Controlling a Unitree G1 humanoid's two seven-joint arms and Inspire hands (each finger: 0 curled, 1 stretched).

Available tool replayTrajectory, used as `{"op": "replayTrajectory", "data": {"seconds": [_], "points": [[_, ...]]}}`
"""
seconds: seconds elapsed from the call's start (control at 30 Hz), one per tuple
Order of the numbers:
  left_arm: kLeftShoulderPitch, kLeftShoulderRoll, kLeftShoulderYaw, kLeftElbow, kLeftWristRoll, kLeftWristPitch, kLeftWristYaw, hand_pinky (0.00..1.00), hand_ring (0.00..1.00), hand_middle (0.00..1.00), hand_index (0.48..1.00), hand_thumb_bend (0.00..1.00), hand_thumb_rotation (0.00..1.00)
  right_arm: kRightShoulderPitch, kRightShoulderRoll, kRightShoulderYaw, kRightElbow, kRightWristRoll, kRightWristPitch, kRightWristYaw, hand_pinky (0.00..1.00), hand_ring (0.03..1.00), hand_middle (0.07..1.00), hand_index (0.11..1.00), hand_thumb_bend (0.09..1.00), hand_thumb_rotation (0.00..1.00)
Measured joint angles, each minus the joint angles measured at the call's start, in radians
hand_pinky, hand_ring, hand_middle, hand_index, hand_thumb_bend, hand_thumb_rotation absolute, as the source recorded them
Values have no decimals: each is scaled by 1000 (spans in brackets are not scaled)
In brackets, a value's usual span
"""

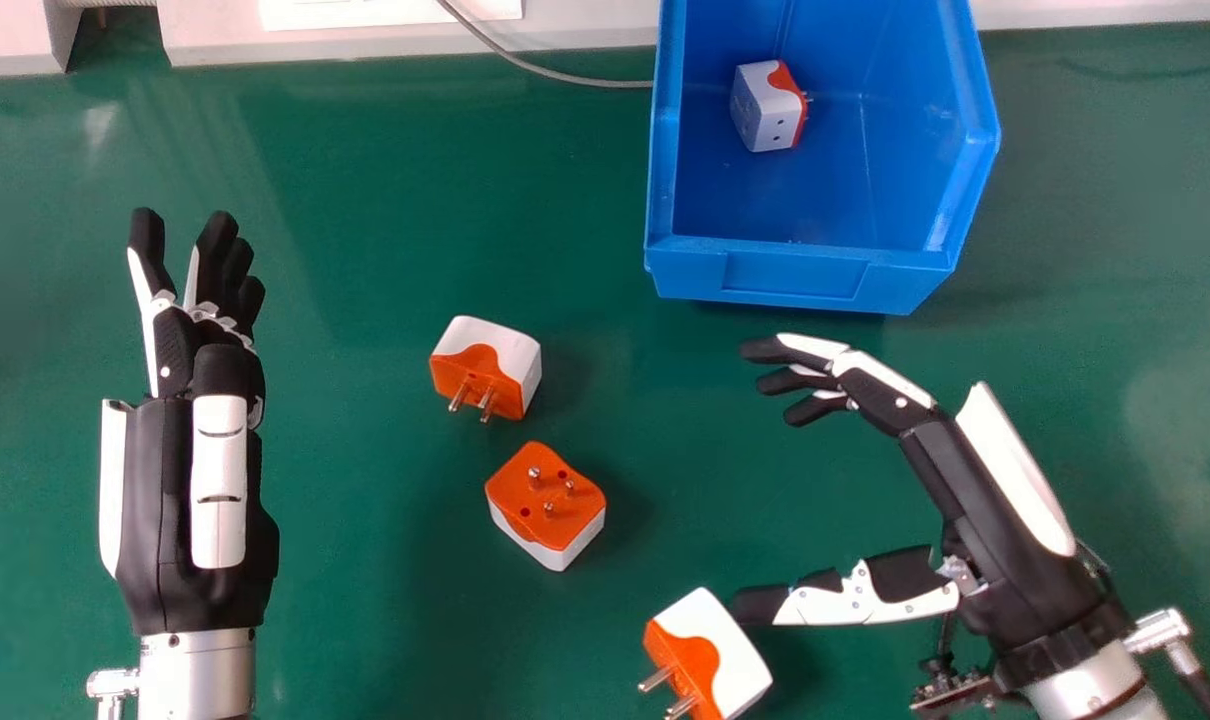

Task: Pick all objects and put in blue box

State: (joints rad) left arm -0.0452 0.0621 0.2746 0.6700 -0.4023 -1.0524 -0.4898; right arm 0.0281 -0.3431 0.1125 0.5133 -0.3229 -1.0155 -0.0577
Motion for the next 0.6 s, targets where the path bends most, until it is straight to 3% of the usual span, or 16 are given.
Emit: {"op": "replayTrajectory", "data": {"seconds": [0.27, 0.4, 0.6], "points": [[5, -3, -6, -23, 2, 11, 7, 1000, 985, 979, 949, 571, 872, 70, 20, 13, -1, -91, -1, -17, 647, 731, 795, 777, 853, 184], [7, -5, -14, -27, 2, 12, 6, 1000, 985, 979, 949, 569, 872, 95, 26, 23, -24, -121, 12, -17, 649, 731, 796, 780, 855, 194], [8, -6, -14, -26, -1, 12, 1, 1000, 986, 980, 950, 548, 873, 133, 20, 42, -84, -138, 67, -3, 643, 746, 814, 800, 860, 205]]}}
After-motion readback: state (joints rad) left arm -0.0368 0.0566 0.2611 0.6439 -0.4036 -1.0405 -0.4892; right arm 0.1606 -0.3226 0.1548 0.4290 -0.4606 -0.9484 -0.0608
